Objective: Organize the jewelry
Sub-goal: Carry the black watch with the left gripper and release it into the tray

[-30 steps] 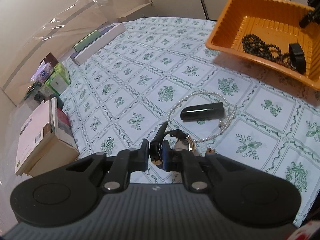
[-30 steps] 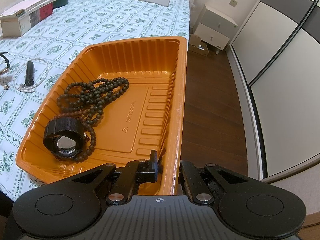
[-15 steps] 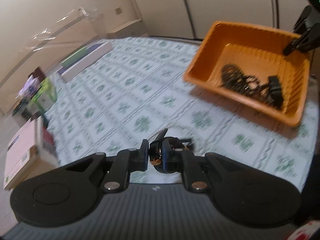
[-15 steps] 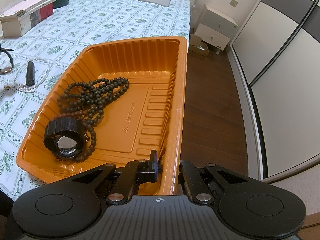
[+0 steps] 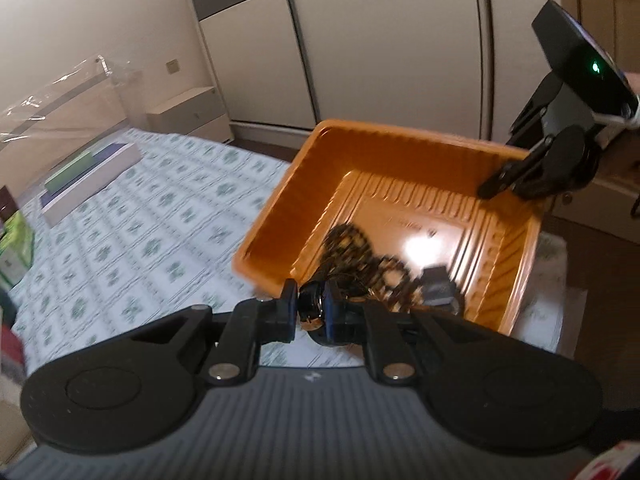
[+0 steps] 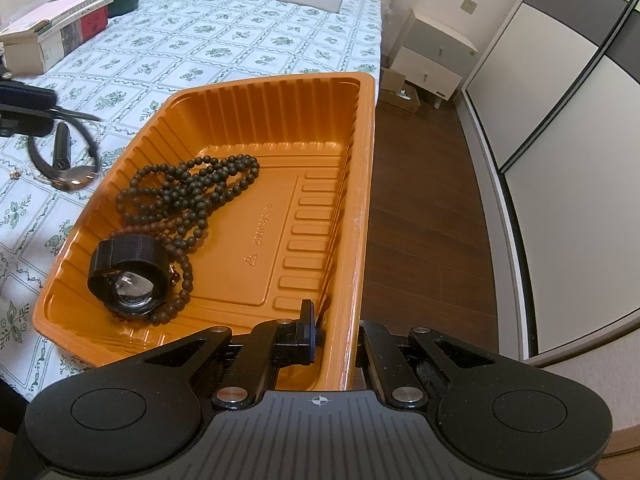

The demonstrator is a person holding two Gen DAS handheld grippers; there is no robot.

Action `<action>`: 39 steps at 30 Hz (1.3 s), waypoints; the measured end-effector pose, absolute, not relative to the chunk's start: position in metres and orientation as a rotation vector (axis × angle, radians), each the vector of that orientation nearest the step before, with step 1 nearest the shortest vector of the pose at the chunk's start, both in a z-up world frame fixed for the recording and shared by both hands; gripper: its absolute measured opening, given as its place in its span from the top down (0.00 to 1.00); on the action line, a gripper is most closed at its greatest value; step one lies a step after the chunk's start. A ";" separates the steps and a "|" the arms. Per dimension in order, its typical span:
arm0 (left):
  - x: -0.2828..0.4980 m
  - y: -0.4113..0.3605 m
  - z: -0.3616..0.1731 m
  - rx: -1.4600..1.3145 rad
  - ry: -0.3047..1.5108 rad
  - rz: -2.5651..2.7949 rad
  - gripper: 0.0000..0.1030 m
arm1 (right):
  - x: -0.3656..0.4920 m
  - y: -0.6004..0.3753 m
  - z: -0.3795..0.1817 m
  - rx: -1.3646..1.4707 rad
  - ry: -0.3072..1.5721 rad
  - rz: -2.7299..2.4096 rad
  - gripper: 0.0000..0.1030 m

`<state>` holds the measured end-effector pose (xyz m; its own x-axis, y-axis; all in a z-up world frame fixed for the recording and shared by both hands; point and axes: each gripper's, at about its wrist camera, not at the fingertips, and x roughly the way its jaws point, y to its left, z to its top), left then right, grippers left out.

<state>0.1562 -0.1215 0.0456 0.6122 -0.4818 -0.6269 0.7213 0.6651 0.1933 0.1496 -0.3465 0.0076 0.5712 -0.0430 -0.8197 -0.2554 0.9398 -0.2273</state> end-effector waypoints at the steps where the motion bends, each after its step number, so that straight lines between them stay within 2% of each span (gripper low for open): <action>1: 0.157 -0.127 0.046 0.455 0.570 -0.730 0.88 | 0.150 -0.347 0.008 -0.339 0.960 0.128 0.97; 12: 0.168 -0.165 0.040 0.431 0.573 -0.779 0.88 | 0.150 -0.346 0.007 -0.340 0.960 0.131 0.97; 30: 0.175 -0.176 0.027 0.402 0.595 -0.816 0.87 | 0.150 -0.347 0.007 -0.339 0.960 0.134 0.97; 31: 0.174 -0.177 0.028 0.392 0.590 -0.831 0.86 | 0.150 -0.347 0.007 -0.339 0.960 0.134 0.97; 32: 0.173 -0.176 0.030 0.382 0.580 -0.834 0.77 | 0.150 -0.347 0.006 -0.338 0.960 0.133 0.97; 34: 0.172 -0.173 0.034 0.377 0.561 -0.816 0.70 | 0.150 -0.347 0.006 -0.339 0.961 0.131 0.97; 39: 0.174 -0.150 0.040 0.387 0.556 -0.753 0.70 | 0.151 -0.347 0.006 -0.337 0.960 0.133 0.97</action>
<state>0.1735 -0.1496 0.0403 0.5983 -0.5321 -0.5991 0.7294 0.6711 0.1323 0.1506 -0.3469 0.0063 0.5698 -0.0377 -0.8209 -0.2586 0.9400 -0.2227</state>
